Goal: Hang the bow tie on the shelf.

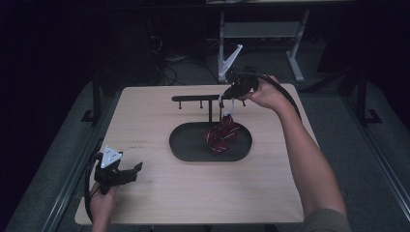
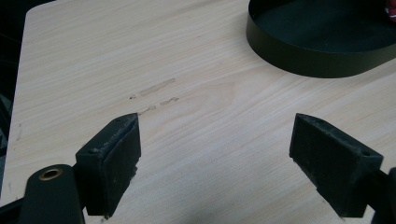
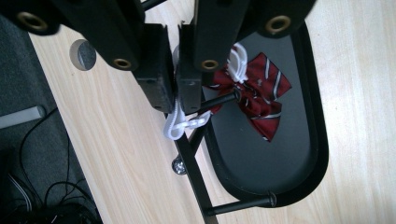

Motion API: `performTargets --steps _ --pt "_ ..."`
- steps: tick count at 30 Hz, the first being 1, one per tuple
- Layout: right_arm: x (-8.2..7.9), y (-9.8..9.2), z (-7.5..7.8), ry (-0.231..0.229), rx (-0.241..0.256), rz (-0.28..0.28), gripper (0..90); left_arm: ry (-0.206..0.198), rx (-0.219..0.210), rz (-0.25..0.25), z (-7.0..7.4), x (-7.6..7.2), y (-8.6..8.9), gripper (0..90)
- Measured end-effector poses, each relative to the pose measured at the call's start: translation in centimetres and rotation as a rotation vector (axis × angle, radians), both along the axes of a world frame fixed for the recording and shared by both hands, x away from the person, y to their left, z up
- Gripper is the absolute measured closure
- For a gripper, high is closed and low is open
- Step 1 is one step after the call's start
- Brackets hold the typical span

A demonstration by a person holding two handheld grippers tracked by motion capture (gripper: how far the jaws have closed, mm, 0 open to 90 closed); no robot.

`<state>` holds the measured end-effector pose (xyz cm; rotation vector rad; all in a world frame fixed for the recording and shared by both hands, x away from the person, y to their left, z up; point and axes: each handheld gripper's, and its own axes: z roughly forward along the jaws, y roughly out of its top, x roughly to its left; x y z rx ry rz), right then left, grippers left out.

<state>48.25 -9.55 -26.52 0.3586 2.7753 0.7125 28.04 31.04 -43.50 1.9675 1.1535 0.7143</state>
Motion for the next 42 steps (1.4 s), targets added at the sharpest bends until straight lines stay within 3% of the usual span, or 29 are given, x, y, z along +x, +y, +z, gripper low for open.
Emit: performTargets --steps 16,42 --pt "-0.4 -0.5 -0.2 0.006 0.015 0.004 76.3 0.0 0.002 -0.003 0.0 0.0 -0.1 16.3" --pt "-1.3 -1.8 -0.5 0.08 0.036 0.013 70.3 0.0 0.003 -0.001 0.1 -0.2 -0.1 16.3"
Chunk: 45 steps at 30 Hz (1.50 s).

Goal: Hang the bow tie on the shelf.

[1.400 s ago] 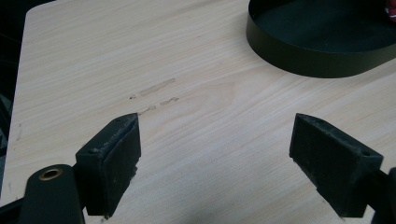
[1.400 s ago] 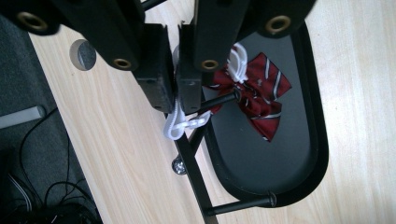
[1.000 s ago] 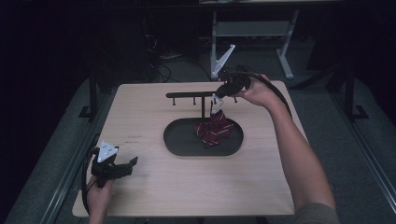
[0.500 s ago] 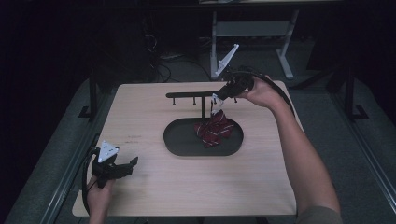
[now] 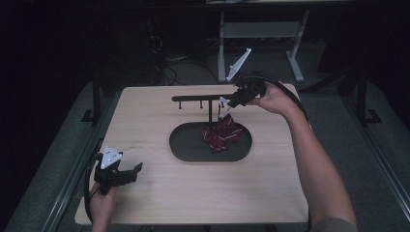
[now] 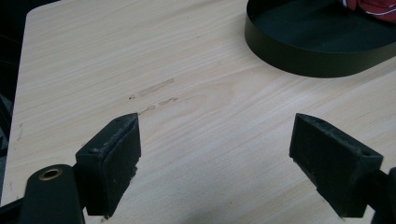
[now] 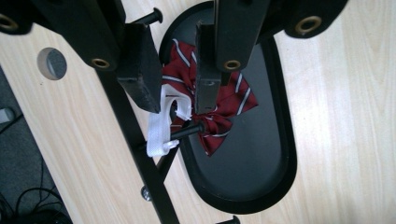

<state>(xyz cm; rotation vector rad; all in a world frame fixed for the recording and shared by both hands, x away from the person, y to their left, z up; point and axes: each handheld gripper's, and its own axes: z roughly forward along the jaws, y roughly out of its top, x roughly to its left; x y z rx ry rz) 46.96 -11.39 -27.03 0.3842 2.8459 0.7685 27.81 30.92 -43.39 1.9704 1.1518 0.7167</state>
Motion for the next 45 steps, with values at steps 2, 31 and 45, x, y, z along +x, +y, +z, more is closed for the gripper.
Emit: performTargets --steps 2,31,45 --pt "-0.1 -0.2 -0.1 0.001 0.003 -0.001 69.7 -0.001 0.003 -0.001 0.0 0.0 0.0 16.3" --pt "-2.2 -2.4 -1.1 0.014 0.038 0.001 61.3 -0.005 0.009 -0.001 0.1 -0.3 -0.1 16.3" --pt "-3.5 -3.0 -2.3 0.028 0.043 0.001 56.5 -0.005 0.01 0.0 0.1 -0.3 -0.2 16.3"
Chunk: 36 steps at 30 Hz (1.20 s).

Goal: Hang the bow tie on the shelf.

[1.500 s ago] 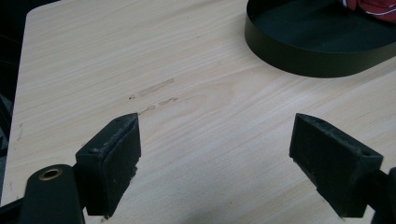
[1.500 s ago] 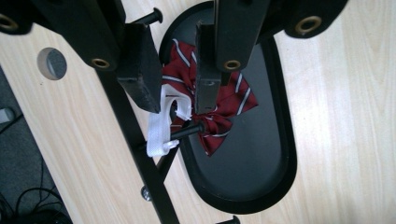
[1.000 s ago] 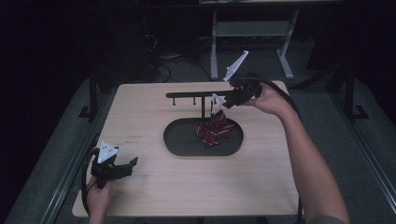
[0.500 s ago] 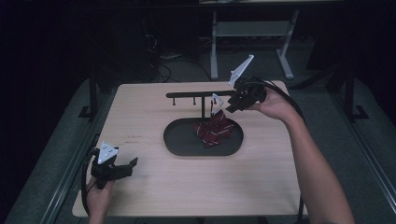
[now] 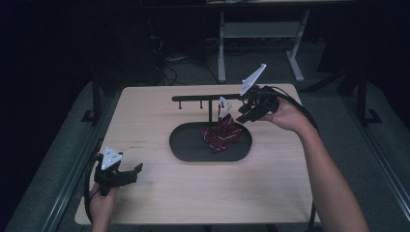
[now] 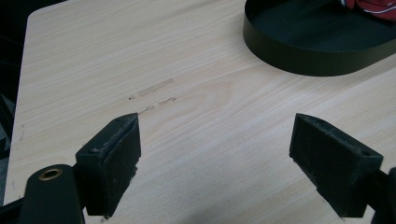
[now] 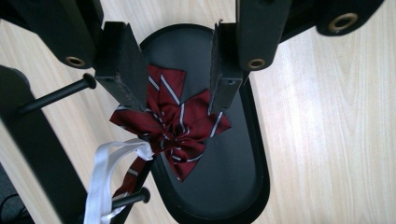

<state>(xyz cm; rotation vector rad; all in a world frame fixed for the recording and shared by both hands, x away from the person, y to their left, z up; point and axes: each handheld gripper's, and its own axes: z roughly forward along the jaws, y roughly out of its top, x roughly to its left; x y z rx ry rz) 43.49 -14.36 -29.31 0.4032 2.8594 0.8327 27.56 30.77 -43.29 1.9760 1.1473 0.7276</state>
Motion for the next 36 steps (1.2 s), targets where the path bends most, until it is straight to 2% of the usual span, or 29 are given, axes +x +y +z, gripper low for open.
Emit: performTargets --steps 15,27,36 --pt "-1.2 -0.9 -1.2 0.006 0.015 0.004 53.4 0.0 0.006 -0.002 0.0 0.0 -0.1 16.3" --pt "-2.7 -2.5 -2.7 0.017 0.029 -0.017 51.2 -0.001 0.006 -0.005 0.0 -0.1 -0.2 16.3" --pt "-3.2 -3.3 -3.6 0.021 0.038 -0.031 49.6 0.001 0.006 -0.005 0.0 -0.1 -0.1 16.3"
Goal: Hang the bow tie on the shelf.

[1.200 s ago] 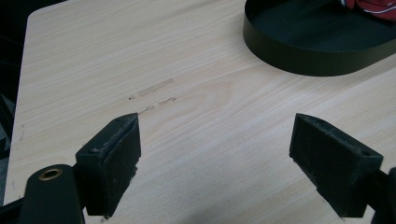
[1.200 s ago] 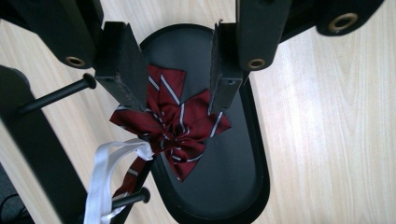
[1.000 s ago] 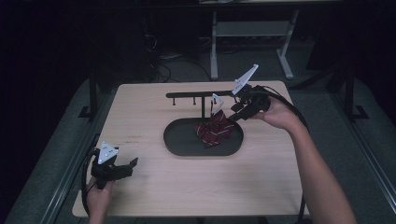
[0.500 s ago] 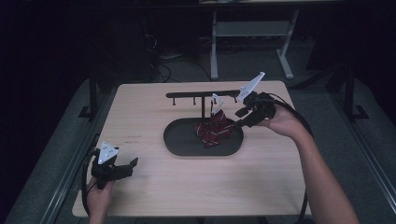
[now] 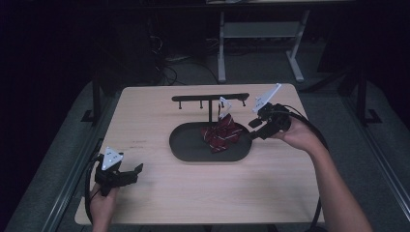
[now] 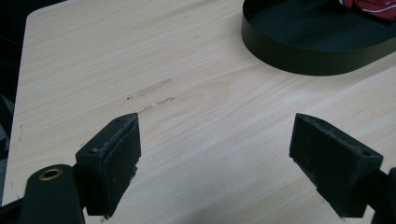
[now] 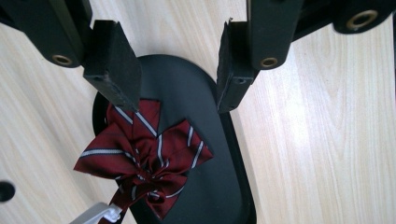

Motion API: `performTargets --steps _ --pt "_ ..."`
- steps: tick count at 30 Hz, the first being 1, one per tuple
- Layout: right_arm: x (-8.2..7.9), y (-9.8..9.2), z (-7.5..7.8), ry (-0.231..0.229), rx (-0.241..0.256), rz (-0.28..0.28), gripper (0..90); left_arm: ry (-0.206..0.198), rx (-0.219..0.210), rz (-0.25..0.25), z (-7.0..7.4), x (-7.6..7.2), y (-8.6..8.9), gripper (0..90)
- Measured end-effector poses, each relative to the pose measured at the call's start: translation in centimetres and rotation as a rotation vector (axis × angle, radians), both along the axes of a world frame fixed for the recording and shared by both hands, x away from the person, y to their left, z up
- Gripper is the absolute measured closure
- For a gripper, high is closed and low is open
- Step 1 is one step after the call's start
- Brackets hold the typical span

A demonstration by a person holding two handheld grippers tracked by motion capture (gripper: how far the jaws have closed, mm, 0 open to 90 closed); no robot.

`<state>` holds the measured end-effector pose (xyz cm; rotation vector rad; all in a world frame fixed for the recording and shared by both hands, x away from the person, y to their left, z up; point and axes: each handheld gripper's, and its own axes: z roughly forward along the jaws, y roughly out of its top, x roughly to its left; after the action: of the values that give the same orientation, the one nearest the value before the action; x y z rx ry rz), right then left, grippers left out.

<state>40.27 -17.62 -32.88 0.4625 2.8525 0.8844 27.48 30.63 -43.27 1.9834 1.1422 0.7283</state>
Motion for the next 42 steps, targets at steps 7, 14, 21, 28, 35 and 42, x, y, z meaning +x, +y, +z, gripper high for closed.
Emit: performTargets --steps 7,14,21,28,35,42 --pt "-0.4 -0.5 -0.6 0.012 0.007 -0.016 47.2 -0.001 -0.001 0.002 0.0 0.0 0.0 16.3" --pt "-0.7 -1.1 -1.3 0.019 0.012 -0.024 46.8 -0.001 0.001 0.001 0.0 0.0 0.0 16.3" --pt "-1.1 -1.9 -1.9 0.03 0.02 -0.033 46.2 -0.001 0.001 0.002 0.0 0.0 0.0 16.3" --pt "-1.5 -2.6 -2.7 0.042 0.021 -0.05 45.1 0.001 0.002 0.002 0.0 0.0 -0.1 16.3" --pt "-1.9 -3.4 -3.5 0.051 0.026 -0.064 44.6 0.001 0.002 0.003 0.0 0.0 -0.1 16.3" --pt "-2.4 -3.9 -4.1 0.058 0.027 -0.073 44.5 -0.001 0.0 0.005 0.0 -0.1 -0.1 16.3"
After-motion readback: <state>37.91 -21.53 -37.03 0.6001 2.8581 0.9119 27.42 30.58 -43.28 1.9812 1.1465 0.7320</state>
